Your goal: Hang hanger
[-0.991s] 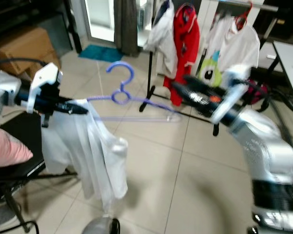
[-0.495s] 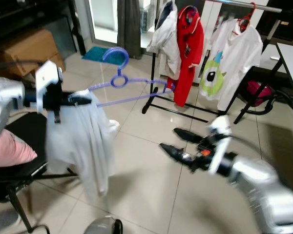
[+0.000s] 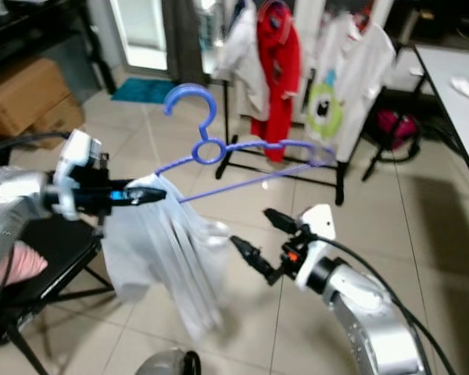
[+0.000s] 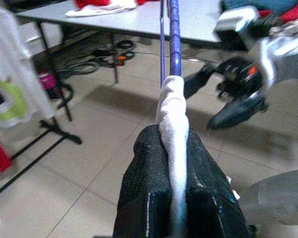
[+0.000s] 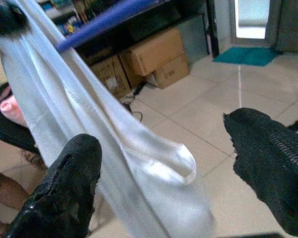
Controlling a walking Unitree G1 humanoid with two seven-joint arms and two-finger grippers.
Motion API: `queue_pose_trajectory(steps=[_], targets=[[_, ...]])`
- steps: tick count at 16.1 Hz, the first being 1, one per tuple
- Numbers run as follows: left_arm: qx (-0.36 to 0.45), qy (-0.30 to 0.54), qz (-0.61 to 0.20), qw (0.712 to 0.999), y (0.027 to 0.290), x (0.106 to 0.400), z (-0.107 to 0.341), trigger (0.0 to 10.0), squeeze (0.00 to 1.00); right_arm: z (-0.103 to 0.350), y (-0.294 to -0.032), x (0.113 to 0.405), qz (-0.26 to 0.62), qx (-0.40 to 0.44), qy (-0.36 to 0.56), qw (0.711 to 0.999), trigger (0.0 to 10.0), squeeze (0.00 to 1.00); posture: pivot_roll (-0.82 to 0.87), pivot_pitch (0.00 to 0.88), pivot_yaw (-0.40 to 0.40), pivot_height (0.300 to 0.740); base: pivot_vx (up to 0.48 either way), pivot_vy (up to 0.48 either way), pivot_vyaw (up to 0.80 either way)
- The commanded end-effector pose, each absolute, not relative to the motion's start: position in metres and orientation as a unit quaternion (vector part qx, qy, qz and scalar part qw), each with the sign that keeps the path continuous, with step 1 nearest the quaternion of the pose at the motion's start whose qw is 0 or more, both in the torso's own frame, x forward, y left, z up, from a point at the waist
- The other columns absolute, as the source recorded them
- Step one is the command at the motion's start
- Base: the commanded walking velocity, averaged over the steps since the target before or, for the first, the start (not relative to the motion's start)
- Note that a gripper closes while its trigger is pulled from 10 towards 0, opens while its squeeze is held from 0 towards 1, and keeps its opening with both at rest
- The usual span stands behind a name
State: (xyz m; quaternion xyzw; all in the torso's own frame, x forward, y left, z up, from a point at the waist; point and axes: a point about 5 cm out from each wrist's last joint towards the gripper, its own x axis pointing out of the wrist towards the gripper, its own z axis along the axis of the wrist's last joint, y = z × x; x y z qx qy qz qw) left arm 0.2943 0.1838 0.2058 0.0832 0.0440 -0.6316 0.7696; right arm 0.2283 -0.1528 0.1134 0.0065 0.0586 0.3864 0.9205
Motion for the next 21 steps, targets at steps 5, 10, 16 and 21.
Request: queue_pose_trajectory(steps=[5,10,16,21], targets=[[0.079,0.037,-0.682,0.726,0.179,0.285,0.234,0.0,0.0,0.132,-0.124,0.216,0.474,0.051,0.019,0.879,10.0,0.73,0.01,0.164,0.125,0.74,0.0,0.0,0.0],[0.084,0.034,-0.7,0.708,0.171,0.286,0.242,0.0,0.0,0.148,-0.106,0.211,0.513,0.098,-0.003,0.853,10.0,0.0,0.02,0.172,0.131,0.74,0.0,0.0,0.0],[0.084,0.027,-0.706,0.702,0.168,0.286,0.25,0.0,0.0,0.149,-0.089,0.208,0.555,0.099,0.005,0.826,10.0,0.0,0.04,0.175,0.125,0.74,0.0,0.0,0.0],[0.085,0.038,-0.719,0.688,0.169,0.283,0.252,0.0,0.0,0.13,-0.084,0.217,0.571,0.01,0.042,0.82,10.0,0.0,0.05,0.185,0.118,0.74,0.0,0.0,0.0]])
